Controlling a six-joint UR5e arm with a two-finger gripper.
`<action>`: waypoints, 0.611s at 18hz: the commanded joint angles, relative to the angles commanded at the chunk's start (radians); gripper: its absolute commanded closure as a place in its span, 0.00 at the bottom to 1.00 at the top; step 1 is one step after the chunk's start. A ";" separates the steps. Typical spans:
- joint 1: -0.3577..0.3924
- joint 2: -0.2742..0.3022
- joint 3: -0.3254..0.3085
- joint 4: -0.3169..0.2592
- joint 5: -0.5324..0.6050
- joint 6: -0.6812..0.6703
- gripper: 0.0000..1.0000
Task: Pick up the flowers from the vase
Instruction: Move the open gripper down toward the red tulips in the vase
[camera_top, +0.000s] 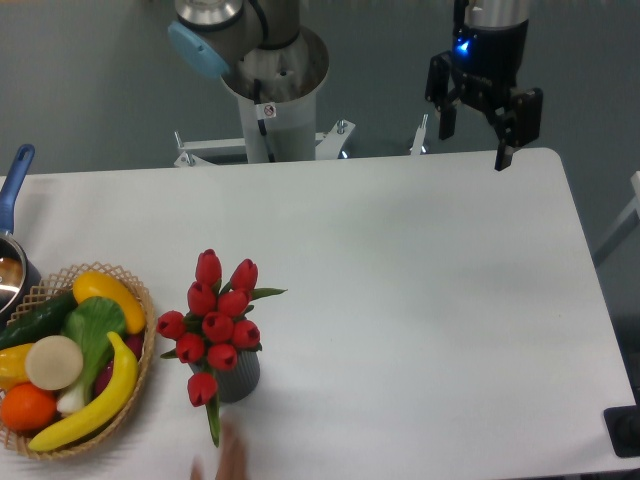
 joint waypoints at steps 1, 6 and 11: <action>-0.002 0.000 -0.002 0.002 0.002 0.002 0.00; -0.012 0.006 -0.043 0.064 -0.078 -0.107 0.00; -0.050 0.023 -0.170 0.274 -0.110 -0.363 0.00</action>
